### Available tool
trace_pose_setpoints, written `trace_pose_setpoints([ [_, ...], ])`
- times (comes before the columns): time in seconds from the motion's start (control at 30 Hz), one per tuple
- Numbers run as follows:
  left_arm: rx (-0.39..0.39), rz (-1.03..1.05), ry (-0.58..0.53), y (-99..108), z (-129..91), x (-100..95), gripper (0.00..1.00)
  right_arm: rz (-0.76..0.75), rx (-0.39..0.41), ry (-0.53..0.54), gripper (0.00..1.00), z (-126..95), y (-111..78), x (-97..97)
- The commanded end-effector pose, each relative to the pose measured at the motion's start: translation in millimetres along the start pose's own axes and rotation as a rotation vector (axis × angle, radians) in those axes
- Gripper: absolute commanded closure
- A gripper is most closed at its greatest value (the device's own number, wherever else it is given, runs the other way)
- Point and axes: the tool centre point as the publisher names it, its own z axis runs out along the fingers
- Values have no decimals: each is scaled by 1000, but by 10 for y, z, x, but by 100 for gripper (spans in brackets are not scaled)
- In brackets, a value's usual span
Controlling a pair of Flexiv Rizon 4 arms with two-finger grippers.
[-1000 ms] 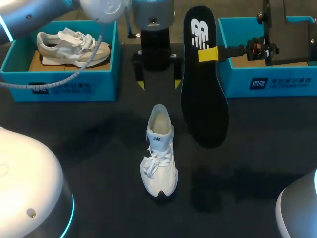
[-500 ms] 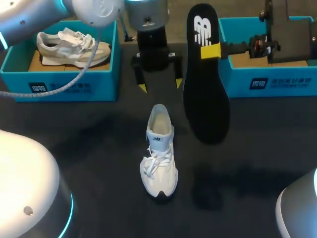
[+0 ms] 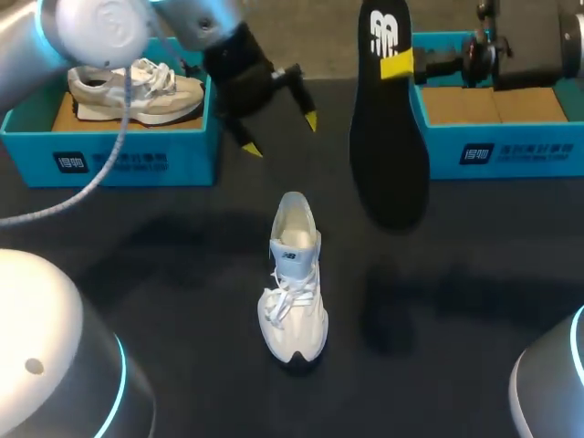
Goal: Take the shoe out of the shoebox, open the shoe tongue, remove and reinsert the insole, then place the shoe into the shoebox
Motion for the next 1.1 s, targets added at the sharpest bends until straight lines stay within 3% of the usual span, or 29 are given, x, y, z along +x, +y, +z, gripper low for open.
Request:
trace_pose_setpoints([
  [0.03,-21,1,-288,-42,-197,158,0,59,69,-15,100,111,393,-189],
  [0.27,-32,-19,-430,80,-455,231,0,169,80,-53,100,91,600,-481],
  [0.5,-60,3,-582,108,-681,276,0,321,29,-26,100,187,728,-693],
  [0.83,-95,97,-812,16,-1020,204,0,470,26,0,100,520,923,-919],
  [1.1,-92,188,-925,-103,-1059,143,0,566,28,2,100,841,1009,-1026],
])
